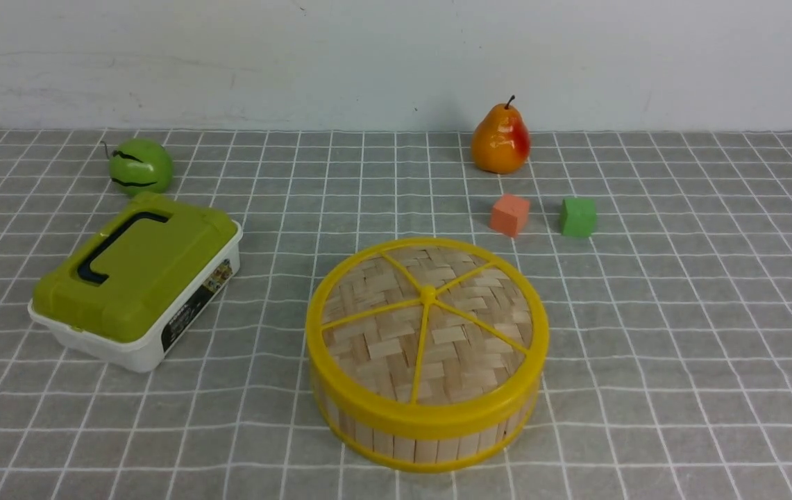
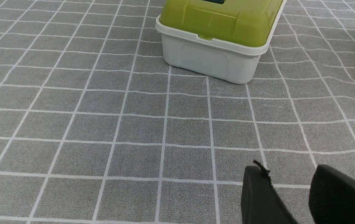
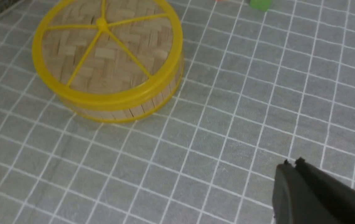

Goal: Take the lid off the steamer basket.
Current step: Use the right arm to lift the lid of the steamer

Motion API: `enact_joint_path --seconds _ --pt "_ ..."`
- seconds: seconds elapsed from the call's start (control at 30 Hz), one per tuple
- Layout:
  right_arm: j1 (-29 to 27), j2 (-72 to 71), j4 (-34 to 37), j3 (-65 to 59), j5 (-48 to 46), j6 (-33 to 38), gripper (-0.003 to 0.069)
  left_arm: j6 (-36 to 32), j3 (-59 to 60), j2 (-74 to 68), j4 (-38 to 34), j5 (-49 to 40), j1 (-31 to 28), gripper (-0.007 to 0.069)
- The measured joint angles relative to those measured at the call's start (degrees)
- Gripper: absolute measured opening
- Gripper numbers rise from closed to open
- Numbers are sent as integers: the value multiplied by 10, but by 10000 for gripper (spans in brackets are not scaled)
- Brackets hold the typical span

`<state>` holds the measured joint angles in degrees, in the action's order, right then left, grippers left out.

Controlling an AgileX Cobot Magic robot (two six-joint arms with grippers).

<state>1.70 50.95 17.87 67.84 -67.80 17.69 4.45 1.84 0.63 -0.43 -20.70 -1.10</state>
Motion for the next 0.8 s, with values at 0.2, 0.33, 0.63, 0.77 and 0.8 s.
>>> enact_joint_path --seconds 0.2,0.33,0.63,0.77,0.8 --pt "88 171 -30 122 -37 15 -6 0 0 0 0 0 0 239" --pt "176 253 -76 171 -39 9 -3 0 0 0 0 0 0 239" --pt "296 446 -106 309 -39 -22 36 0 0 0 0 0 0 239" --pt "331 530 -106 376 -38 -26 141 0 0 0 0 0 0 239" --pt "336 548 -106 387 -37 -29 180 0 0 0 0 0 0 239"
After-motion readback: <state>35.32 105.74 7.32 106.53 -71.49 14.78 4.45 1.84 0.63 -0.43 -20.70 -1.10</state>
